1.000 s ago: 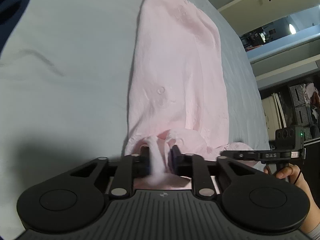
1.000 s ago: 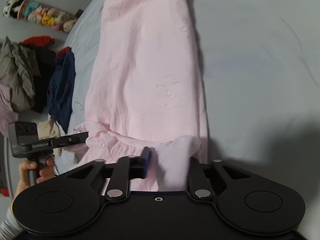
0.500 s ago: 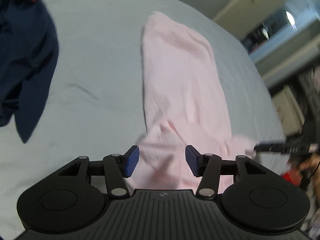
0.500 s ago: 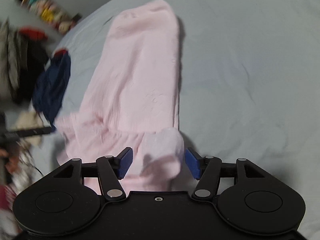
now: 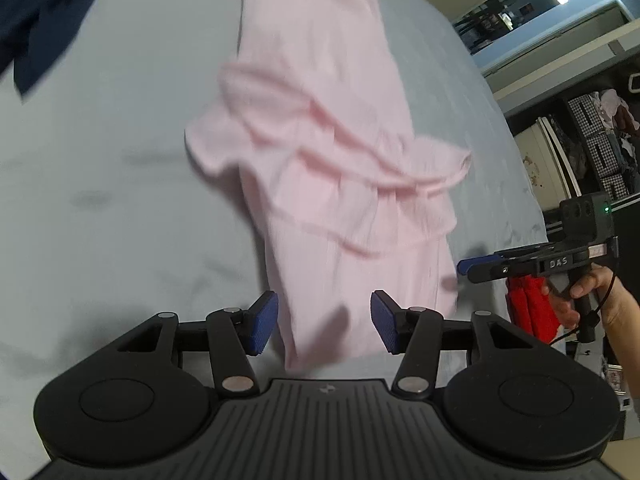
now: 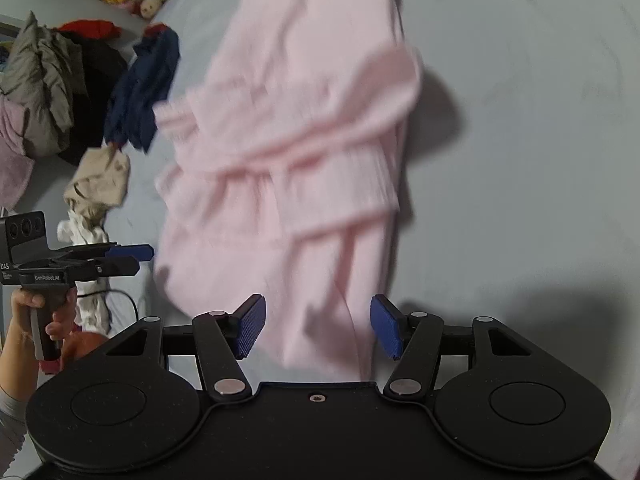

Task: Fold clothes
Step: 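Open both grippers and withdraw from the folded pants, then move both grippers to the folded edge of the pink pants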

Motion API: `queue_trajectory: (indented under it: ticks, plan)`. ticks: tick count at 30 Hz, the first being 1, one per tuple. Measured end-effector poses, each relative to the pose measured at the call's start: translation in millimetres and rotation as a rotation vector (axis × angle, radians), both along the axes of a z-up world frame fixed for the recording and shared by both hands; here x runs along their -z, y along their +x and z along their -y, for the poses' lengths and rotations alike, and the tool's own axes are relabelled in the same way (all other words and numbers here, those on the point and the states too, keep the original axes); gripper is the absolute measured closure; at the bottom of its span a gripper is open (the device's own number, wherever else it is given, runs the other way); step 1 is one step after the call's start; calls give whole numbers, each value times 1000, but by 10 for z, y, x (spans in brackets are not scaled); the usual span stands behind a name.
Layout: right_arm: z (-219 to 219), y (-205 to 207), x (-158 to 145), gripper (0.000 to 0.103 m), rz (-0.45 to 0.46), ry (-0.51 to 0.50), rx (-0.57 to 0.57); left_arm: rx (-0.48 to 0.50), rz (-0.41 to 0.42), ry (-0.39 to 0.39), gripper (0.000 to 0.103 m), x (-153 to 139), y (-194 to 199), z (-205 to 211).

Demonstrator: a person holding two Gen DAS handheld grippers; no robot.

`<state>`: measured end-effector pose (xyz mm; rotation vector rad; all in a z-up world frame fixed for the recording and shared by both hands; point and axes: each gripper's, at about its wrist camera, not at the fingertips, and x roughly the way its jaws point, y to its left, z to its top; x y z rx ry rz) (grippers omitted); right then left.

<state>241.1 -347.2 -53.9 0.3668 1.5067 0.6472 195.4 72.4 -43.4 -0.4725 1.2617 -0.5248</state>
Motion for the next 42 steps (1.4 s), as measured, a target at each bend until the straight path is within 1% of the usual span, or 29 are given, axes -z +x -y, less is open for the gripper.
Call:
queue_trajectory:
  ticks: [4, 6, 8, 10, 14, 17, 18, 19, 21, 22, 24, 27, 30, 35, 39, 42]
  plan:
    - [67, -170, 164, 46, -38, 25, 33, -31, -29, -30, 53, 113, -141, 16]
    - [99, -208, 240, 46, -52, 45, 57, -46, -47, -67, 53, 154, -198, 18]
    - [114, -218, 301, 46, -59, 68, 78, -56, -61, -88, 53, 211, -197, 85]
    - [128, -218, 361, 48, -65, 96, 109, -62, -71, -90, 54, 287, -192, 177]
    - [104, -203, 418, 49, -70, 118, 120, -68, -87, -100, 55, 386, -169, 273]
    - [42, -186, 408, 62, -59, 103, 117, -66, -92, -86, 56, 428, -138, 342]
    - [7, -179, 397, 69, -49, 86, 113, -63, -93, -79, 58, 429, -126, 356]
    - [-7, -176, 392, 73, -44, 80, 111, -61, -94, -71, 62, 428, -110, 370]
    - [-65, -166, 391, 77, -36, 75, 105, -57, -96, -58, 65, 434, -92, 382]
    - [-80, -166, 397, 84, -34, 72, 104, -57, -99, -57, 66, 439, -89, 377]
    - [-115, -166, 422, 91, -29, 46, 105, -61, -103, -63, 66, 436, -92, 346]
    - [-85, -166, 452, 92, -39, 41, 117, -80, -93, -70, 65, 384, -136, 275]
    - [-52, -173, 466, 92, -40, 48, 122, -89, -75, -58, 59, 337, -178, 211]
    - [-60, -184, 482, 93, -42, 47, 132, -113, -72, -33, 59, 365, -210, 181]
    - [-91, -200, 460, 93, -24, 33, 126, -116, -48, 10, 59, 357, -212, 269]
    - [-97, -203, 457, 93, -19, 30, 126, -135, -63, -12, 59, 356, -188, 227]
